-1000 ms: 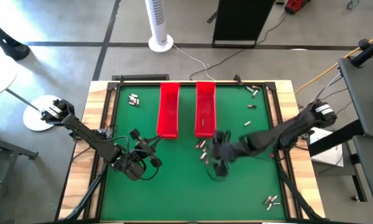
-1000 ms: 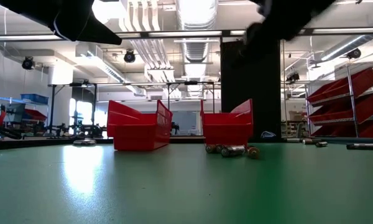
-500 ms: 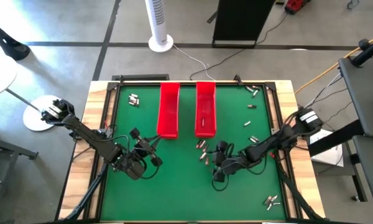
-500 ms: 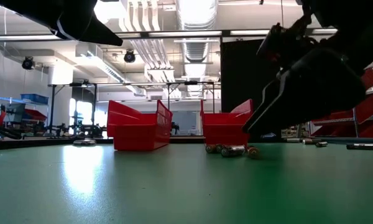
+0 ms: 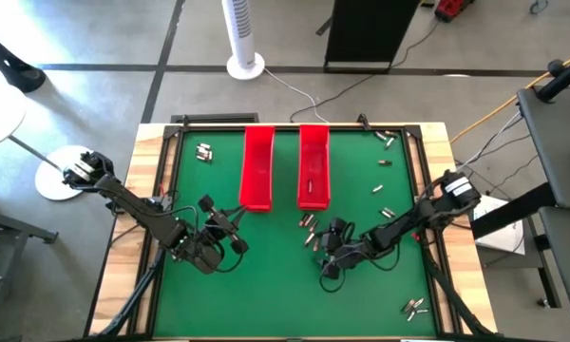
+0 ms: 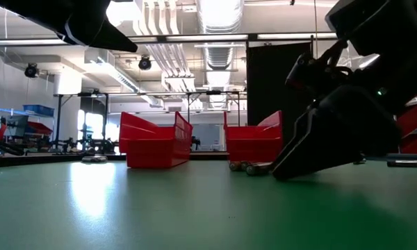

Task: Sort batteries
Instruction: Put the black battery into the left red bin

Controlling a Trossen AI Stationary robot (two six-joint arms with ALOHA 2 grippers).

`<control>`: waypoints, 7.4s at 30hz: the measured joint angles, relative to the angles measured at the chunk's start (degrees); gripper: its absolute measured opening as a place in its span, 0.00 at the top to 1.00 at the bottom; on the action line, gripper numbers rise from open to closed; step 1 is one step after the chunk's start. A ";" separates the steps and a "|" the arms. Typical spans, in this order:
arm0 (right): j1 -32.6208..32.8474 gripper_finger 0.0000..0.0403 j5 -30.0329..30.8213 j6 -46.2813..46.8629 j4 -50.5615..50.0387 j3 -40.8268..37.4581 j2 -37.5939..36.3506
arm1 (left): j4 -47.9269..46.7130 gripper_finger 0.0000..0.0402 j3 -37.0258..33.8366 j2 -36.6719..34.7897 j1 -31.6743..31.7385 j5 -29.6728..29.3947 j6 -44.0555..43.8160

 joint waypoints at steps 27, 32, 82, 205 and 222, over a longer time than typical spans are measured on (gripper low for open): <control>2.10 0.09 -3.65 1.25 2.44 1.21 1.16 | 4.52 0.98 -0.04 0.00 0.75 9.92 2.17; 2.80 0.09 -4.66 1.19 2.57 1.98 1.17 | 11.47 0.98 -0.04 0.00 1.65 16.65 7.46; 10.86 0.09 1.68 14.99 -38.75 1.11 -26.37 | 21.19 0.54 26.28 40.24 16.71 65.45 18.69; 11.74 0.09 1.44 18.68 -30.89 0.52 -20.52 | 9.22 0.48 28.59 35.36 21.60 72.15 21.47; 13.83 0.09 2.98 19.39 -27.82 -1.25 -20.54 | -16.78 0.47 27.67 13.77 31.02 70.47 21.61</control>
